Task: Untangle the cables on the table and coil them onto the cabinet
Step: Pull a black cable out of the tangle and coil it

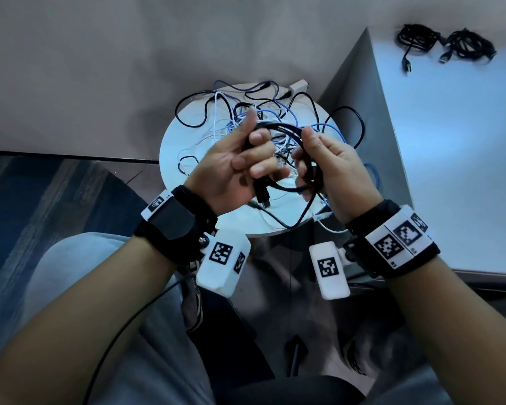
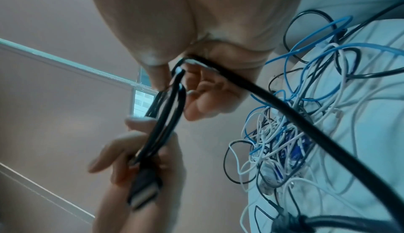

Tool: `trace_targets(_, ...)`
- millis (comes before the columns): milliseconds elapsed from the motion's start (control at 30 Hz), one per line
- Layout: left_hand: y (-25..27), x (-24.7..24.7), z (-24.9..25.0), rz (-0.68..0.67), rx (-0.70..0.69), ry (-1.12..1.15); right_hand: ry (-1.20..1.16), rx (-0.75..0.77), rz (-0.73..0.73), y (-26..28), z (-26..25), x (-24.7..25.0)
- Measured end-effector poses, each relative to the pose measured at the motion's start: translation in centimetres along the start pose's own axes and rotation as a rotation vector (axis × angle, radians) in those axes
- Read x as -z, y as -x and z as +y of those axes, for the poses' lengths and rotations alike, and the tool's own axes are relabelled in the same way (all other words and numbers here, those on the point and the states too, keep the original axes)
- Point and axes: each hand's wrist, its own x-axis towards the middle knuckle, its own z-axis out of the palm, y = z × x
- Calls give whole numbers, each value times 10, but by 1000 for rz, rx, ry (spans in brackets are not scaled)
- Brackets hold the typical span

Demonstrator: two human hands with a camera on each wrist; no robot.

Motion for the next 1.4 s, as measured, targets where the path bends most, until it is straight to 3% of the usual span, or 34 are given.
trace_targets(133, 5, 1, 18, 18, -189, -27, 38, -126, 100, -3, 20, -5)
trace_targets(267, 4, 3, 17, 224, -331, -243, 349, -222, -67, 2, 49, -24)
trace_targets(367, 1, 3, 8, 265, -275, -510, 434, -312, -246, 15, 54, -40)
trace_targets(467, 2, 4, 9, 212, -195, -579, 488, -351, -294, 21, 51, -44)
trace_targets(567, 7, 4, 17, 137, -77, -471, 659, -263, -134, 16, 45, -38)
trace_targets(700, 13, 2, 22, 84, 34, -342, 704, -219, 33, 9, 22, -20)
trace_targets(767, 14, 1, 19, 1, 114, -272, 730, -44, 142, 9, 8, -14)
trace_targets(833, 14, 0, 14, -121, 200, -170, 738, 239, 166, 12, -5, -12)
trace_targets(900, 15, -4, 8, -216, 262, -57, 653, 377, 5, 12, -10, -8)
trace_targets(1000, 14, -10, -1, -265, 318, 62, 380, 219, -288, 12, -9, -4)
trace_targets(1067, 15, -12, -3, -260, 339, 92, 161, 82, -367, 14, -7, -6)
trace_targets(1167, 14, -10, -5, -252, 346, 105, -76, -37, -381, 15, -5, -11)
trace_targets(1267, 11, -5, -1, -250, 282, -1, -44, -15, -399, 12, -2, -5)
trace_targets(1333, 10, -2, 4, -149, 239, -124, -86, 3, -368, 11, -2, -4)
trace_targets(1400, 9, 0, 5, 36, 196, -224, -150, 34, -259, 9, -2, -8)
